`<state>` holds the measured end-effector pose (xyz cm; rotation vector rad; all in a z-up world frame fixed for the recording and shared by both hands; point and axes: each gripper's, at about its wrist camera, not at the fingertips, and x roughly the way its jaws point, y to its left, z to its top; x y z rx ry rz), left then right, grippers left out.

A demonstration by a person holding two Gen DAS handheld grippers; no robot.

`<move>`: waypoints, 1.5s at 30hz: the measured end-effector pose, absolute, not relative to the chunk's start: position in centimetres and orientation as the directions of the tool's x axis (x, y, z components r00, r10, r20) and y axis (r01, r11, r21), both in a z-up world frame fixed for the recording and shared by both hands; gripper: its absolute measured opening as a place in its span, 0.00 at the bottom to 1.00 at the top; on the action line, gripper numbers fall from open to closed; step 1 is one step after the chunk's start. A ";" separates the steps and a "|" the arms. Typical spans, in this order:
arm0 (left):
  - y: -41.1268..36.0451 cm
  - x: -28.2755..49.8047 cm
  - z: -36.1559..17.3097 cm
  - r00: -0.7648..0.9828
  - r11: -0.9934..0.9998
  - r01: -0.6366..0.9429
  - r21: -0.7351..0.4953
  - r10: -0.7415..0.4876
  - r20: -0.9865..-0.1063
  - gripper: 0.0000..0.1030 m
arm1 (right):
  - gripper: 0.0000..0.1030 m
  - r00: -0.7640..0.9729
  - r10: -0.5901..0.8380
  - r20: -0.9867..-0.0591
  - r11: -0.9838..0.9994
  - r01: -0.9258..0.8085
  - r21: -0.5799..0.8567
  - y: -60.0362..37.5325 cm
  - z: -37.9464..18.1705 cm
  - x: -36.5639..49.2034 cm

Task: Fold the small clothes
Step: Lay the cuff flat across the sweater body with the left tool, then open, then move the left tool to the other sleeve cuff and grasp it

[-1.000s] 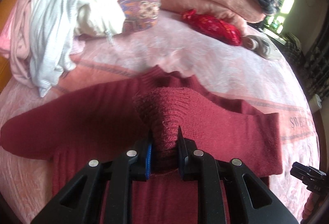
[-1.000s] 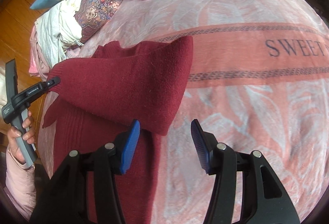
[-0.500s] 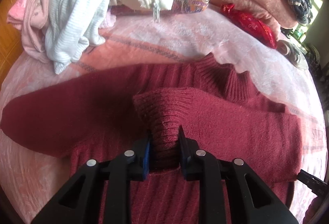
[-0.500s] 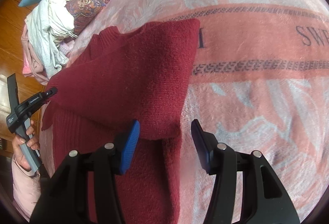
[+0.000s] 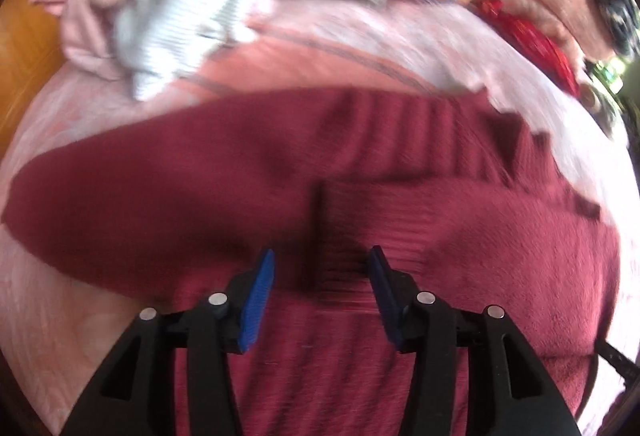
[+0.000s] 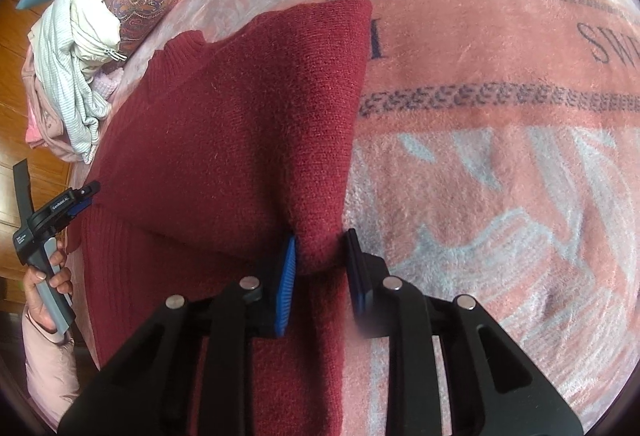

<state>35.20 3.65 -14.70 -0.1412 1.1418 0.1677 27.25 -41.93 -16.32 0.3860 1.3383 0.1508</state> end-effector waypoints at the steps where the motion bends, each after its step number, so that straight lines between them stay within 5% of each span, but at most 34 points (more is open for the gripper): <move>1: 4.1 35.0 -14.2 0.417 0.976 -0.218 -0.014 0.080 -0.906 0.47 | 0.29 0.232 0.308 -0.923 0.934 0.112 0.340 -41.8 -16.0 27.1; 6: 3.4 34.0 -11.5 0.470 0.982 -0.168 -0.082 0.007 -0.882 0.47 | 0.31 0.342 0.196 -0.919 0.966 0.095 0.241 -40.4 -12.4 26.6; 10: 0.1 34.2 -11.3 0.456 0.987 -0.075 -0.143 -0.093 -0.885 0.47 | 0.31 0.323 0.280 -0.904 0.952 0.031 0.306 -38.4 -12.0 27.4; 23: -2.5 35.5 -17.4 0.341 0.998 -0.033 -0.054 -0.039 -0.939 0.50 | 0.25 0.213 0.257 -0.943 0.955 0.095 0.282 -38.0 -16.6 28.8; 27: -2.0 35.5 -16.5 0.319 0.996 -0.037 -0.080 -0.064 -0.946 0.51 | 0.33 0.193 0.240 -0.951 0.958 0.111 0.264 -37.7 -15.3 28.8; 28: -1.5 35.1 -15.9 0.311 0.994 -0.039 -0.101 -0.084 -0.947 0.52 | 0.45 0.207 0.249 -0.946 0.956 0.106 0.275 -37.4 -14.3 28.4; 29: -0.9 34.6 -15.5 0.310 0.993 -0.042 -0.113 -0.095 -0.946 0.57 | 0.57 0.220 0.253 -0.942 0.956 0.094 0.279 -37.1 -13.7 28.1; 33: 4.3 32.3 -12.6 0.372 0.995 -0.079 -0.068 -0.034 -0.928 0.82 | 0.57 0.226 0.230 -0.947 0.972 -0.004 0.235 -34.4 -11.1 26.9; 45: 29.7 30.4 -14.1 0.235 0.903 -0.418 0.104 0.218 -0.947 0.87 | 0.58 0.108 0.310 -0.944 0.949 -0.098 0.301 -23.9 -12.6 31.0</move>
